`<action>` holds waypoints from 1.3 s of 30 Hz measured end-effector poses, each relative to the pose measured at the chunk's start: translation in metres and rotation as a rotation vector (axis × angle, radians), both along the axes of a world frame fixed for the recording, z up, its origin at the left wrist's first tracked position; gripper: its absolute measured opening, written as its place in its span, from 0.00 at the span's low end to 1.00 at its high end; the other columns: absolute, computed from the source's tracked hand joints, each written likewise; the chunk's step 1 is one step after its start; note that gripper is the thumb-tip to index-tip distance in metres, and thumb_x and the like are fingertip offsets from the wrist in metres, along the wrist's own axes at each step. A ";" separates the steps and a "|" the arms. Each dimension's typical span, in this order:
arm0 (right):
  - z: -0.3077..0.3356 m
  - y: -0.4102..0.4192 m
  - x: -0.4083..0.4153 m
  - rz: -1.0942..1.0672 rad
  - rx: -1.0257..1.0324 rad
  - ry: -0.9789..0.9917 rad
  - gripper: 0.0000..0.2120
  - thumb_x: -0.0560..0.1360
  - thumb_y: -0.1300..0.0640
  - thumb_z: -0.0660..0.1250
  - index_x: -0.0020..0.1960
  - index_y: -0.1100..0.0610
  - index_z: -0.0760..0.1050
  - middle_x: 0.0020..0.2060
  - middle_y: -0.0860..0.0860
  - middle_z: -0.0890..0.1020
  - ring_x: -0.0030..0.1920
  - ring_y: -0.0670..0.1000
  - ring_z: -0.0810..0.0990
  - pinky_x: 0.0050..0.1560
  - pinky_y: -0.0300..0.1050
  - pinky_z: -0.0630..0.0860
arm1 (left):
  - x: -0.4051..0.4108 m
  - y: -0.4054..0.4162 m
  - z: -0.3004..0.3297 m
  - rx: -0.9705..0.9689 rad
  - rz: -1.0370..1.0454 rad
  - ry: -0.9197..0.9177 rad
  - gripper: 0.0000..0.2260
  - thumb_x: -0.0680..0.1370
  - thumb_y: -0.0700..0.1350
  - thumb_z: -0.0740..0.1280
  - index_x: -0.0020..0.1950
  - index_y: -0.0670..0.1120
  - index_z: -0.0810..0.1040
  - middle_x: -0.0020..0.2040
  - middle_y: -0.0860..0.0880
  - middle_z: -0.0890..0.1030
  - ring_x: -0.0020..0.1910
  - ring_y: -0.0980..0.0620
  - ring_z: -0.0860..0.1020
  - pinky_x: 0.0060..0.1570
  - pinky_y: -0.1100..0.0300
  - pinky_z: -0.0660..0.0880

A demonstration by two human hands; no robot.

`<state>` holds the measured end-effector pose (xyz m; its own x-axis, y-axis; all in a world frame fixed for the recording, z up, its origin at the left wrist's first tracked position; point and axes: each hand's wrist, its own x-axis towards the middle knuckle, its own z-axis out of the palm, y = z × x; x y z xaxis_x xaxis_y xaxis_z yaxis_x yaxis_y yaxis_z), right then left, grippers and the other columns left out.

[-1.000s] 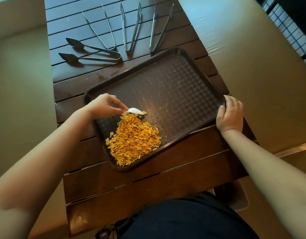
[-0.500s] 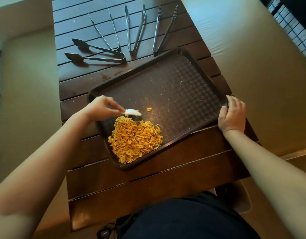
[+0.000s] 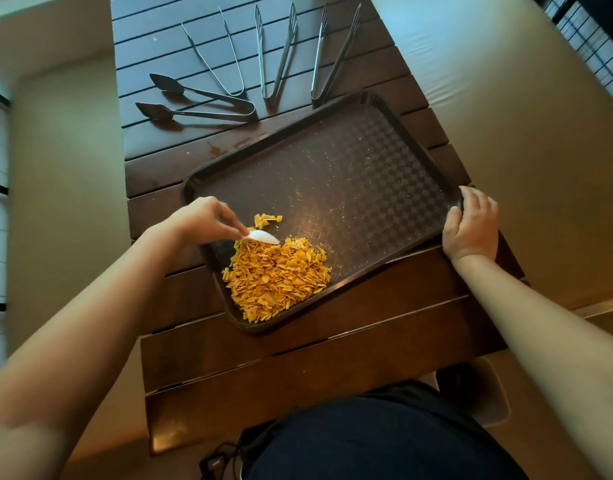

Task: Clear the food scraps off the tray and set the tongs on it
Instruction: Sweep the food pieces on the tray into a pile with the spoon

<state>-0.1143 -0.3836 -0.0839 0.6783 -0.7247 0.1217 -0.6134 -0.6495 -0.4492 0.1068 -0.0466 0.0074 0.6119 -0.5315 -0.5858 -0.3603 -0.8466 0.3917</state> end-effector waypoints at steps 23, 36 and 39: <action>0.000 -0.001 -0.001 0.003 -0.012 0.014 0.26 0.76 0.50 0.49 0.68 0.62 0.69 0.66 0.59 0.72 0.66 0.60 0.68 0.66 0.54 0.66 | 0.006 0.022 -0.009 -0.309 0.240 -0.044 0.07 0.74 0.43 0.70 0.43 0.56 0.81 0.44 0.52 0.77 0.44 0.57 0.75 0.43 0.65 0.71; 0.003 0.001 -0.002 0.000 0.016 0.024 0.29 0.75 0.48 0.46 0.69 0.62 0.68 0.66 0.59 0.72 0.66 0.59 0.67 0.67 0.54 0.64 | -0.014 0.044 -0.020 -0.378 0.398 -0.096 0.07 0.74 0.43 0.69 0.50 0.52 0.81 0.49 0.48 0.80 0.49 0.53 0.77 0.45 0.67 0.71; 0.004 0.002 -0.002 0.000 0.032 0.042 0.27 0.76 0.50 0.47 0.70 0.61 0.66 0.67 0.59 0.71 0.67 0.59 0.66 0.68 0.55 0.64 | -0.028 0.051 -0.031 -0.422 0.554 -0.224 0.15 0.74 0.44 0.70 0.60 0.49 0.78 0.48 0.46 0.78 0.48 0.49 0.76 0.46 0.62 0.74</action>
